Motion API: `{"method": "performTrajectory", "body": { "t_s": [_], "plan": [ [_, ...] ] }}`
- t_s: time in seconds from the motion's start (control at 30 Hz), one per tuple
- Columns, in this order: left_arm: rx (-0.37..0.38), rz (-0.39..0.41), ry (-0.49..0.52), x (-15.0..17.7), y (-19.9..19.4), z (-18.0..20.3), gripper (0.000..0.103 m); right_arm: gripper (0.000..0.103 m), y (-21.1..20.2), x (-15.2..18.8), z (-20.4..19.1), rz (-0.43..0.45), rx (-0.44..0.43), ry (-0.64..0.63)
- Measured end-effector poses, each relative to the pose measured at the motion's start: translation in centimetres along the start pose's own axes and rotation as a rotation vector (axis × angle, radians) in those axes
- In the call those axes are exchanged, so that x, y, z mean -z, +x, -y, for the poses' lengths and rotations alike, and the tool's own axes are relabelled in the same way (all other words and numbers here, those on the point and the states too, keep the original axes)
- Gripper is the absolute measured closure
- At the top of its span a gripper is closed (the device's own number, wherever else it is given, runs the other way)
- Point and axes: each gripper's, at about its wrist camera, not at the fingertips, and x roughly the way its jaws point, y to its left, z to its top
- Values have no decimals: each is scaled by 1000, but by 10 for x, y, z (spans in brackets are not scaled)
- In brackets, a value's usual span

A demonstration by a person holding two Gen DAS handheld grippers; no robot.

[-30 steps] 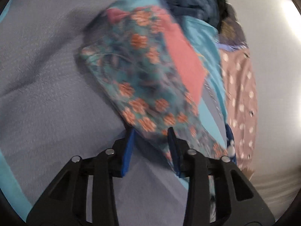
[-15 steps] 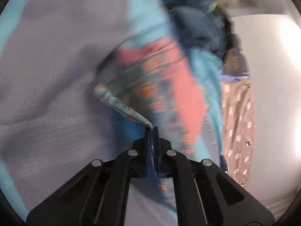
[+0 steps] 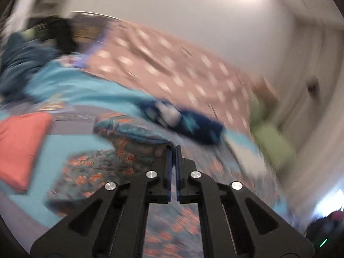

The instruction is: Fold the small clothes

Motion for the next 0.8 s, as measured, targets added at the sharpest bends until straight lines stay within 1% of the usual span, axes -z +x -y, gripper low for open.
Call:
{"method": "performTrajectory", "body": {
  "t_s": [0.03,0.07,0.1,0.13,0.17,0.2,0.23,0.27,0.33,0.37,0.4,0.43,0.5,0.53,0.57,0.6,0.63,0.7,0.73,0.77,0.8],
  "plan": [
    [9,-42,43,11,11,14,100,1,-2,-1,6,4,10,10],
    [26,-110,100,29,27,32,100,1,-3,-2,14,7,22,23],
    [39,-159,133,46,36,42,98,1,-4,-3,21,7,30,33],
    [58,-223,171,63,48,52,96,1,-5,-3,26,7,36,43],
    [66,-259,191,72,55,59,93,1,-6,-5,33,6,40,53],
    [73,-290,209,82,58,63,84,1,-6,-6,38,6,41,59],
    [73,-303,219,92,54,66,73,1,-6,-8,41,7,41,61],
    [66,-308,226,91,57,64,68,1,-5,-11,44,7,37,59],
    [53,-294,226,91,46,60,58,1,-1,-17,43,-3,5,47],
    [39,-282,221,87,40,54,56,2,3,-23,40,-14,-33,38],
    [24,-269,215,86,32,48,50,3,7,-29,37,-26,-69,32],
    [1,-247,206,83,21,39,47,6,11,-35,32,-40,-109,29],
    [-42,-224,197,80,15,29,43,10,24,-49,20,-73,-225,17],
    [-70,-217,192,81,10,21,41,13,36,-58,11,-102,-304,7],
    [-117,-213,184,83,5,11,40,17,45,-63,5,-129,-356,5],
    [-156,-217,175,84,0,0,40,19,57,-68,-2,-163,-401,9],
    [-190,-224,162,86,-4,-10,39,22,76,-74,-8,-224,-453,32],
    [-254,-235,125,88,-10,-35,38,24,102,-81,-18,-301,-502,73],
    [-297,-238,116,89,-11,-45,38,24,115,-84,-23,-332,-512,84],
    [-356,-244,105,90,-11,-58,38,24,135,-88,-29,-358,-487,92],
    [-377,-253,73,90,-11,-69,38,24,144,-90,-31,-366,-469,98]
  ]
}}
